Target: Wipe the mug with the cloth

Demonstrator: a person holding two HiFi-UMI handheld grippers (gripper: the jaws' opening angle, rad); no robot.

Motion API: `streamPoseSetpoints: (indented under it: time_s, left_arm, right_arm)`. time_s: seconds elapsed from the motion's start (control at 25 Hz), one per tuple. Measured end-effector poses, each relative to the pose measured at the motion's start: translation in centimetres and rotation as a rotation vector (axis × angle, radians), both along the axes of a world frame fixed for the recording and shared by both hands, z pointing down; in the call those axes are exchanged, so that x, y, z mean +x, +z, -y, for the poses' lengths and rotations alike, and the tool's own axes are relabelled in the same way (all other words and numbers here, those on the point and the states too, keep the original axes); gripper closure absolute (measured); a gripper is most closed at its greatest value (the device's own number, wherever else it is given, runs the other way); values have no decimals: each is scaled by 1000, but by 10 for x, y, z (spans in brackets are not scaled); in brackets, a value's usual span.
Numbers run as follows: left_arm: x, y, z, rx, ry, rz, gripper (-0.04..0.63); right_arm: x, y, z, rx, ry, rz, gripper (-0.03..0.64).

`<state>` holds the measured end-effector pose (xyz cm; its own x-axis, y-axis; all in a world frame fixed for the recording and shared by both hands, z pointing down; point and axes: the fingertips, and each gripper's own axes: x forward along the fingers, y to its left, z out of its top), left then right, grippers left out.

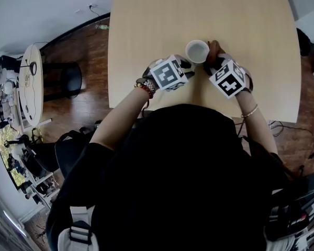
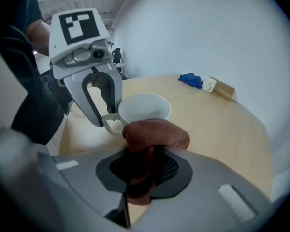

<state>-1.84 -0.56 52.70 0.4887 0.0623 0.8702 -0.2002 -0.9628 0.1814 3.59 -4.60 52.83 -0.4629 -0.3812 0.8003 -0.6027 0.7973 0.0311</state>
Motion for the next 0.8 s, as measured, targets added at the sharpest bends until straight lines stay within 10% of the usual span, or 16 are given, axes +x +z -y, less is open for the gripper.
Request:
streamPoseSetpoints:
  time_s: [0.52, 0.8]
  left_arm:
    - [15, -7, 2, 20, 117, 21, 495]
    - [-17, 13, -11, 14, 245, 148, 503]
  right_arm:
    - [0, 37, 5, -55, -91, -114, 557]
    - [4, 23, -1, -29, -77, -70, 557]
